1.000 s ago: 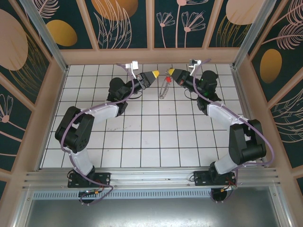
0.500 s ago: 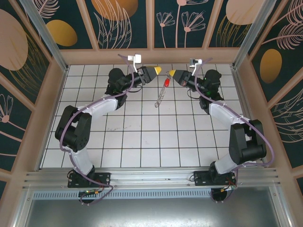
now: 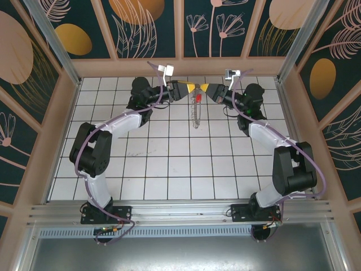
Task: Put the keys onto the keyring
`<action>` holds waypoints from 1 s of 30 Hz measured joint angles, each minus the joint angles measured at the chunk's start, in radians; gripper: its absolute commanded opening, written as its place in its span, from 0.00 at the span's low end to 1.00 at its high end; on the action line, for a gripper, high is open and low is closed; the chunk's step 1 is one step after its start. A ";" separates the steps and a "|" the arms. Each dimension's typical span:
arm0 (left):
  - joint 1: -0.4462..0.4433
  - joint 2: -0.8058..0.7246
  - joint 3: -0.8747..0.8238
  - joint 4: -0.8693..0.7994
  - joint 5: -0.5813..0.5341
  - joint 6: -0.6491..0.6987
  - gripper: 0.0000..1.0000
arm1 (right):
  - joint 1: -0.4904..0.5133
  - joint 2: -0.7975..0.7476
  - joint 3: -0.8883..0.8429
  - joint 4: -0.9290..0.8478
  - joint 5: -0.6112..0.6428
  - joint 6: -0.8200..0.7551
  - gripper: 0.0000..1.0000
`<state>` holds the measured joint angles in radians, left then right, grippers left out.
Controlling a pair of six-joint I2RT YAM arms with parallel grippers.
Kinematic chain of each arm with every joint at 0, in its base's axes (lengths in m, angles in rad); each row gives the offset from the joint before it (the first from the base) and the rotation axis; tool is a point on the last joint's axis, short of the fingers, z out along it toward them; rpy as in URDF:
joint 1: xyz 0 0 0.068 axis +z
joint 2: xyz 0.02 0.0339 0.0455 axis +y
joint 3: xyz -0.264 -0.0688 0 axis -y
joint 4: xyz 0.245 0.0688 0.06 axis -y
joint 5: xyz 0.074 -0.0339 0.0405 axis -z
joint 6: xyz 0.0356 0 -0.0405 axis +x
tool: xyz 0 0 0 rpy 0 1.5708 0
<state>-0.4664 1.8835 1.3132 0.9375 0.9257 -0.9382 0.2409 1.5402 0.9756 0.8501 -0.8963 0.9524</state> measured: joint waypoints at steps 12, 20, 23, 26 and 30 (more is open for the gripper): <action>0.001 0.037 0.024 0.004 0.037 -0.006 0.35 | 0.003 0.011 0.000 0.035 -0.015 0.014 0.00; 0.001 0.041 0.024 0.034 0.040 -0.032 0.35 | 0.009 0.033 0.002 0.037 -0.015 0.024 0.00; 0.001 0.041 0.024 0.048 0.044 -0.039 0.35 | 0.013 0.034 0.002 0.039 -0.015 0.026 0.00; 0.001 0.041 0.024 0.055 0.044 -0.043 0.36 | 0.015 0.034 0.003 0.042 -0.015 0.027 0.00; 0.001 0.041 0.024 0.055 0.044 -0.043 0.36 | 0.016 0.034 0.007 0.044 -0.015 0.027 0.00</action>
<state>-0.4652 1.9247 1.3373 0.9924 0.9699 -0.9810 0.2573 1.5742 0.9825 0.8940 -0.9112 0.9791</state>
